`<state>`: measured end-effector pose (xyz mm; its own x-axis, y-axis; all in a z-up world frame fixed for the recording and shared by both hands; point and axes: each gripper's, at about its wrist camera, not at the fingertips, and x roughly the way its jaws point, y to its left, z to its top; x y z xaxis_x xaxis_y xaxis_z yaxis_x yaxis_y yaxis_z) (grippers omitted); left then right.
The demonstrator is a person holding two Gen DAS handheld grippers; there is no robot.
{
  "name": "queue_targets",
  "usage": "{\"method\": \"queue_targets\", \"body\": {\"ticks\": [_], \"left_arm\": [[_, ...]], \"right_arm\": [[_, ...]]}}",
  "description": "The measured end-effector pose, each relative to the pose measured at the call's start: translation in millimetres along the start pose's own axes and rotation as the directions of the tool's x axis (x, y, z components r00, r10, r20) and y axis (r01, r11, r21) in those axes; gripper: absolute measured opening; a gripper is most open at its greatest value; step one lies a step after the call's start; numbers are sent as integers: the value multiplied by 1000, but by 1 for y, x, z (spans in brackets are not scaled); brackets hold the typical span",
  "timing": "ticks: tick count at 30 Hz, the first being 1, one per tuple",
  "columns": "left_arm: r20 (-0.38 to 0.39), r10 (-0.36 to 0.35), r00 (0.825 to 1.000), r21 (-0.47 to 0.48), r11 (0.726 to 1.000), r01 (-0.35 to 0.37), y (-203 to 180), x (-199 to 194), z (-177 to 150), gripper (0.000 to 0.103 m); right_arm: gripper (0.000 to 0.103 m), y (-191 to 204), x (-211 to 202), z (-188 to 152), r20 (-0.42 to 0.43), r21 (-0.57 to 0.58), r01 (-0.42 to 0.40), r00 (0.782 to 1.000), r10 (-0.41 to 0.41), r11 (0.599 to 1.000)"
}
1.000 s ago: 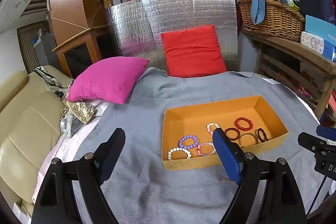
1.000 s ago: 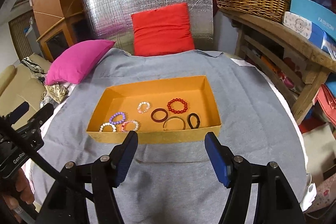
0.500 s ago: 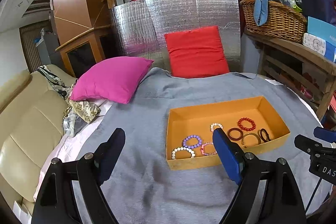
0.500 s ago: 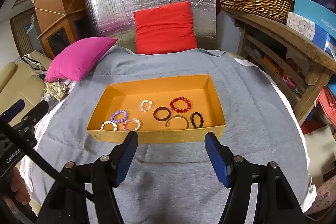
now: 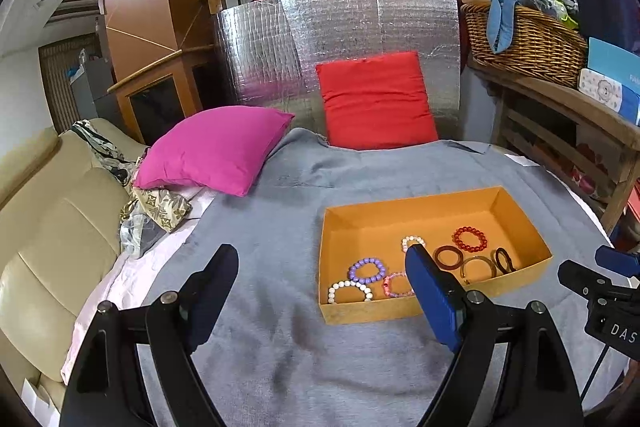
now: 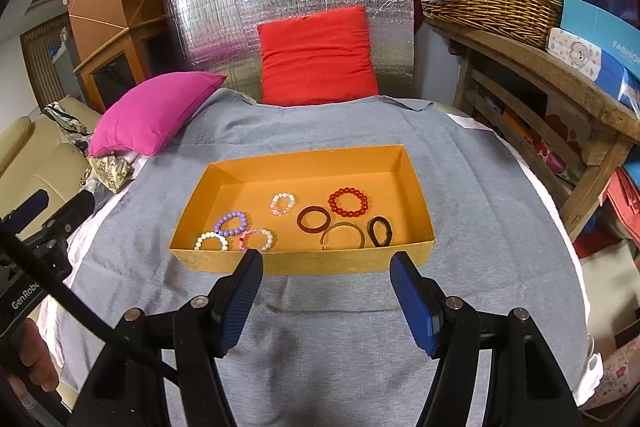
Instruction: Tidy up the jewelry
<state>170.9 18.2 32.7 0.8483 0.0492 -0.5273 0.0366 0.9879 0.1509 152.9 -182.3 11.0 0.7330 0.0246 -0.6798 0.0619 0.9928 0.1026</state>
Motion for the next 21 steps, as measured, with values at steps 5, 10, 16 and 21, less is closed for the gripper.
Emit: {"method": "queue_targets", "body": {"ticks": [5, 10, 16, 21], "left_arm": [[0, -3, 1000, -8, 1000, 3, 0, -1, 1, 86], [3, -5, 1000, -12, 1000, 5, 1, -3, 1, 86], [5, -3, 1000, -16, 1000, 3, 2, -3, 2, 86], [4, -3, 1000, -20, 1000, 3, 4, -3, 3, 86]], "right_arm": [[70, 1, 0, 1, 0, -3, 5, 1000, -5, 1000], [70, 4, 0, 2, 2, -6, 7, 1000, -7, 1000], [70, 6, 0, 2, 3, -9, 9, 1000, -9, 1000], [70, 9, 0, 3, 2, -7, 13, 1000, -13, 1000]]}}
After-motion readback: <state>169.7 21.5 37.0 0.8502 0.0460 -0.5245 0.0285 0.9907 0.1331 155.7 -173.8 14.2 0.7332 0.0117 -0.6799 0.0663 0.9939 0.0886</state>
